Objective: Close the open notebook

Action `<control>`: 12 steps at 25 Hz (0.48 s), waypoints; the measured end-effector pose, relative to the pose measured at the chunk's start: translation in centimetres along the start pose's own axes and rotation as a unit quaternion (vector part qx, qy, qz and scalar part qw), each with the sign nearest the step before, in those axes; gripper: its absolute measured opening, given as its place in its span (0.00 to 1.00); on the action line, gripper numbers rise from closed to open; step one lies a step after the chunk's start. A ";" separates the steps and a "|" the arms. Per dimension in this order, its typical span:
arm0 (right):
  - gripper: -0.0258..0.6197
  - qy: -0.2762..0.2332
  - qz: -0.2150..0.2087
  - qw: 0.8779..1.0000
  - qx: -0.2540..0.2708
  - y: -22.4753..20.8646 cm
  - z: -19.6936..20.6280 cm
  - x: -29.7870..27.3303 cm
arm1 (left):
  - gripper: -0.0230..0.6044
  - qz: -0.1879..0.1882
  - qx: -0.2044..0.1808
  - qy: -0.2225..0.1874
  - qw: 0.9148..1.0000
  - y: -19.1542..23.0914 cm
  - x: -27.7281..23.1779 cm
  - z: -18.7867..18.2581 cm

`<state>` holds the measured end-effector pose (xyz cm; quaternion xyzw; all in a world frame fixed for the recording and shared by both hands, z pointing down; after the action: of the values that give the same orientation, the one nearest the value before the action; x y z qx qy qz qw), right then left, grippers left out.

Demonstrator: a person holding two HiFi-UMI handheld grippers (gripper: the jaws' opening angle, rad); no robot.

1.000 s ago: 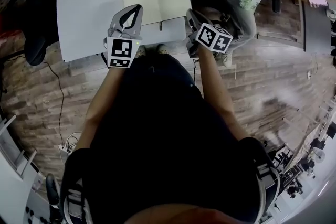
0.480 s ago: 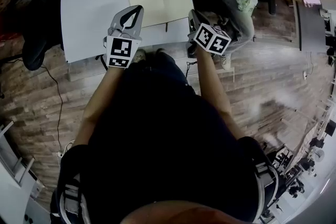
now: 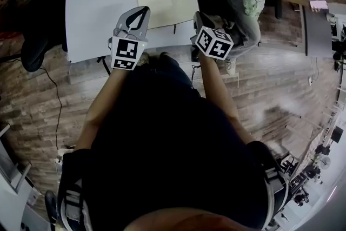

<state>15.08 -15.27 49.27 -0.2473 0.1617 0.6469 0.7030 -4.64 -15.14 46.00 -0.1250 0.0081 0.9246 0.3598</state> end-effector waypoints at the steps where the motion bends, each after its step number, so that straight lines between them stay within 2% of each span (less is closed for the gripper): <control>1: 0.09 -0.001 0.002 1.000 0.006 0.1 -0.1 0.1 | 0.05 -0.002 0.000 -0.001 1.000 0.0 0.1 0.0; 12: 0.08 -0.012 0.002 0.993 0.118 3.4 -0.7 0.2 | 0.05 -0.018 0.005 -0.005 1.000 0.6 1.0 0.2</control>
<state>11.81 -15.39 48.08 -0.1546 0.2284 0.6275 0.7281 -5.81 -14.87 45.87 -0.1188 0.0092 0.9184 0.3773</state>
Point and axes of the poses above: the fingertips, and each gripper's own axes: x backward along the fingers, y to its left, z out of its underside, the point moved 2 cm from there along x, backward along the fingers, and after that the axes turned 6 degrees about z, right-handed, at the moved point
